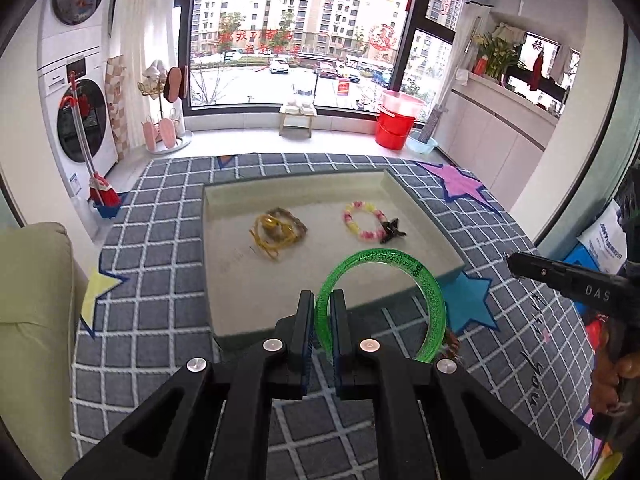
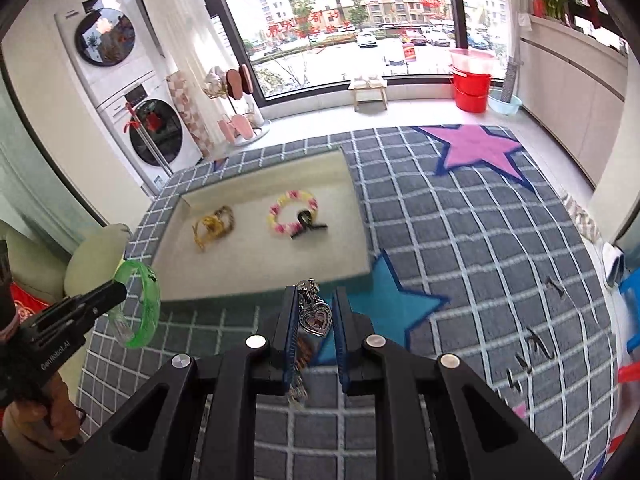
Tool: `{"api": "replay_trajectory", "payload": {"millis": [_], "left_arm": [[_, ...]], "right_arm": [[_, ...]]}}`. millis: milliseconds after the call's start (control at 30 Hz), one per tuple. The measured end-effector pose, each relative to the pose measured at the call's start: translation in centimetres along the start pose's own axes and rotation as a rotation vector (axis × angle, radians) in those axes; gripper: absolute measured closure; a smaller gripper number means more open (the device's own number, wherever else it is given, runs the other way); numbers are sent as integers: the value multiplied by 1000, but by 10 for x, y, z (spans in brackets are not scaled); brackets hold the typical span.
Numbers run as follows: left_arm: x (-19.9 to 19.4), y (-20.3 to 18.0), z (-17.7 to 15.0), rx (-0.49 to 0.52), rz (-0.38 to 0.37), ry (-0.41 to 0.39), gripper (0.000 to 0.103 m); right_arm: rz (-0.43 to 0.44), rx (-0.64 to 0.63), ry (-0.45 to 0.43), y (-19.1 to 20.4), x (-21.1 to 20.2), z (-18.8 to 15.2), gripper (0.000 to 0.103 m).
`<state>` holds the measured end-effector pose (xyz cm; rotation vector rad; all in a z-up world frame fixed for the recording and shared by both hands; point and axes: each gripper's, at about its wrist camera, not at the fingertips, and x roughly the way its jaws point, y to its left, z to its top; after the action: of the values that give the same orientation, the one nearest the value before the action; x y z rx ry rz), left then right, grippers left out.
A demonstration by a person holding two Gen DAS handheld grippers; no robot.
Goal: Organize jewelry
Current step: 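Carry the heart pendant and green bangle into the tray and open both tools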
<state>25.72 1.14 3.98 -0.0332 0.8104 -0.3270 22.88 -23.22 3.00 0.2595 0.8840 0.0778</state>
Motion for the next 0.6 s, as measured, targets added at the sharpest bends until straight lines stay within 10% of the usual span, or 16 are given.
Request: {"api": "replay_trajectory", "payload": {"millis": [600], "left_arm": [[72,25,34,6,60,73,81]], "right_arm": [[37,2,87,18,88,45,85]]}}
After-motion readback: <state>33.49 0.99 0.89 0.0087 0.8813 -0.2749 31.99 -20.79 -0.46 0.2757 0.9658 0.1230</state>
